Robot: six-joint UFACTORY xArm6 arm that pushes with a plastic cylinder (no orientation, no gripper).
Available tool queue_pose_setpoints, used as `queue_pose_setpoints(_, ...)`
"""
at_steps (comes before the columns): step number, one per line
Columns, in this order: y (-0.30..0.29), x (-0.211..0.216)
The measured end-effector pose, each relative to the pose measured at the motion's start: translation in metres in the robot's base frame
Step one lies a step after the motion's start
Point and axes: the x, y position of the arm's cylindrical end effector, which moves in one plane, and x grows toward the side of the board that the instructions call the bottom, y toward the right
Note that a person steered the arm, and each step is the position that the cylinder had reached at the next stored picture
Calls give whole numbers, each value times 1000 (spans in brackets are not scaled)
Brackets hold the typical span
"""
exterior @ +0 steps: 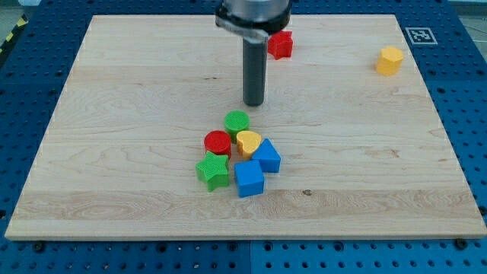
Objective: Push the red star into a green circle
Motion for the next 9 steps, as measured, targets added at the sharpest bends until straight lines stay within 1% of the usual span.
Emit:
queue_pose_setpoints(3, 9, -155)
queue_pose_setpoints(4, 48, -169)
queue_pose_setpoints(5, 54, -167)
queue_pose_setpoints(6, 28, -161)
queue_pose_setpoints(7, 13, -138)
queue_pose_setpoints(8, 31, -132)
queue_pose_setpoints(9, 51, -135)
